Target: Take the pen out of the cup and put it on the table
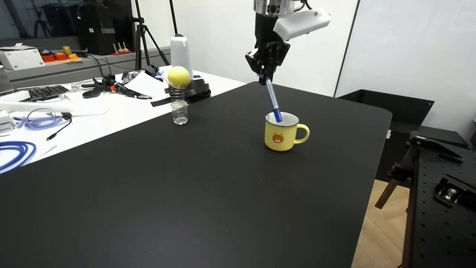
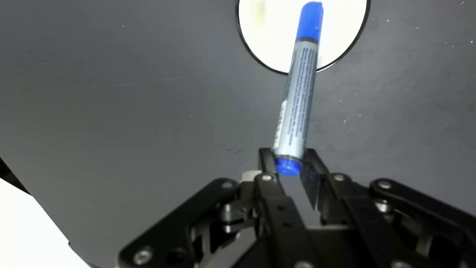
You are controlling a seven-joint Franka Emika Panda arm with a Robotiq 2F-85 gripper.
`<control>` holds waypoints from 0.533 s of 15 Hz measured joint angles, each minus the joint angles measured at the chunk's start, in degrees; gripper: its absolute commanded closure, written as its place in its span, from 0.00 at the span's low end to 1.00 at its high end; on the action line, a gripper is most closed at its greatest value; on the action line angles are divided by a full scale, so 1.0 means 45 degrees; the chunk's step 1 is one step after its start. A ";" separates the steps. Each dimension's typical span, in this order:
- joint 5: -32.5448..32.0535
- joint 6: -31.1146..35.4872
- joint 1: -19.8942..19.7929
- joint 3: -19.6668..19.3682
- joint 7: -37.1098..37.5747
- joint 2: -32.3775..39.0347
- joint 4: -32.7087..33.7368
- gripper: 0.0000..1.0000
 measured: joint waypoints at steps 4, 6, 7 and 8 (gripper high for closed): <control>0.0179 -0.1826 -0.0696 0.1140 -0.0259 -0.1072 0.0088 0.94; 0.0450 -0.2640 -0.1019 0.1849 -0.0561 -0.1471 0.0197 0.94; 0.0643 -0.2977 -0.1138 0.2177 -0.0742 -0.1614 0.0264 0.94; 0.0903 -0.3260 -0.1233 0.2480 -0.0989 -0.1692 0.0320 0.94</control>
